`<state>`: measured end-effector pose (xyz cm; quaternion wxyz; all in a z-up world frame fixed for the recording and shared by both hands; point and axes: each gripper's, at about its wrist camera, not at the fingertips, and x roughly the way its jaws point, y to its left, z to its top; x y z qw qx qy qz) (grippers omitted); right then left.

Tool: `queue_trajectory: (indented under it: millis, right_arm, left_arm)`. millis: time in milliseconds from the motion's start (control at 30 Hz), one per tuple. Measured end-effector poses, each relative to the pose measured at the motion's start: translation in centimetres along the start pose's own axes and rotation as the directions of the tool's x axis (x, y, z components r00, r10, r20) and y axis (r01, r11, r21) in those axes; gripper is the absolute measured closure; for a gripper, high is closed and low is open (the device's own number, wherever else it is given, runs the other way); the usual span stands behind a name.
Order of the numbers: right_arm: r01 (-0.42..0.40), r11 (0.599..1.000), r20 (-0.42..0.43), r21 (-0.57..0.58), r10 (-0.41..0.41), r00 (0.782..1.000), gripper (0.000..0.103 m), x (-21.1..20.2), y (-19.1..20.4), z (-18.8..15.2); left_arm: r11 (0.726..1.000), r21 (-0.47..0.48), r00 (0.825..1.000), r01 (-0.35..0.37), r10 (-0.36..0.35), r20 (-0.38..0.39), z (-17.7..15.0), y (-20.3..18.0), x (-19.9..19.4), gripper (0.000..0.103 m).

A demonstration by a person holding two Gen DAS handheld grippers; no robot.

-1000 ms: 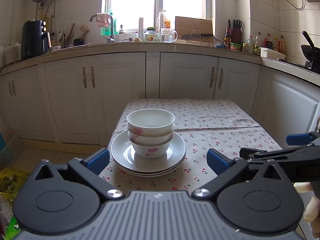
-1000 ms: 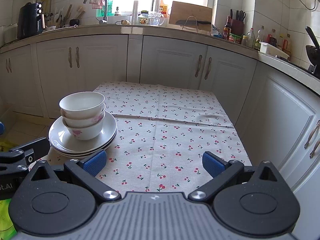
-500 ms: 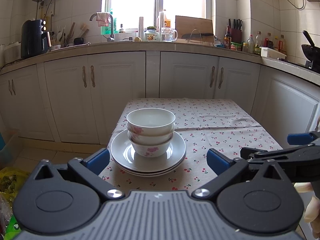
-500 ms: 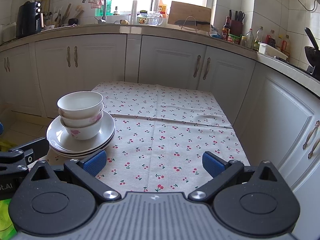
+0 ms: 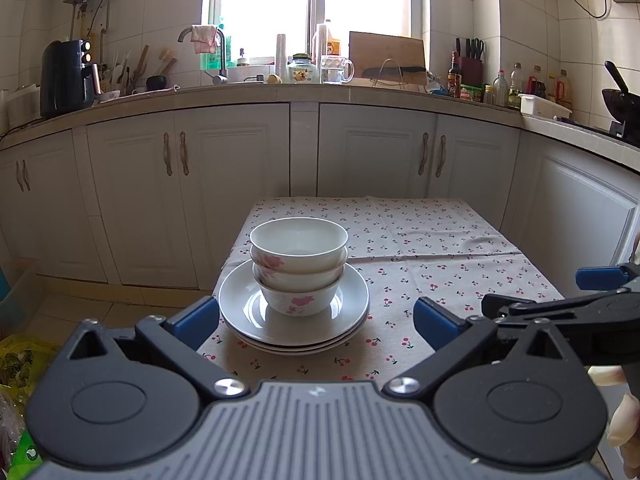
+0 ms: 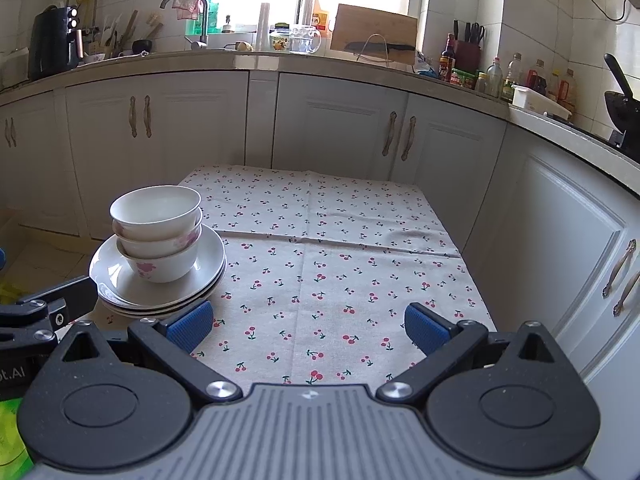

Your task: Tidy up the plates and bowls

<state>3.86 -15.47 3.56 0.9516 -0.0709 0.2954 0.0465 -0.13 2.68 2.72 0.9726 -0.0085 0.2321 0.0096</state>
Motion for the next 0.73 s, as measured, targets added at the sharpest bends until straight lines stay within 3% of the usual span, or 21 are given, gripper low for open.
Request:
queue_trajectory:
  millis: [733]
  right_arm:
    - [0.006,1.0,-0.002,0.003,-0.006,1.0,0.0,0.07,0.03,-0.07]
  left_arm:
    - [1.0,0.002,1.0,0.001,-0.001,0.0,-0.03,-0.04,-0.05,0.001]
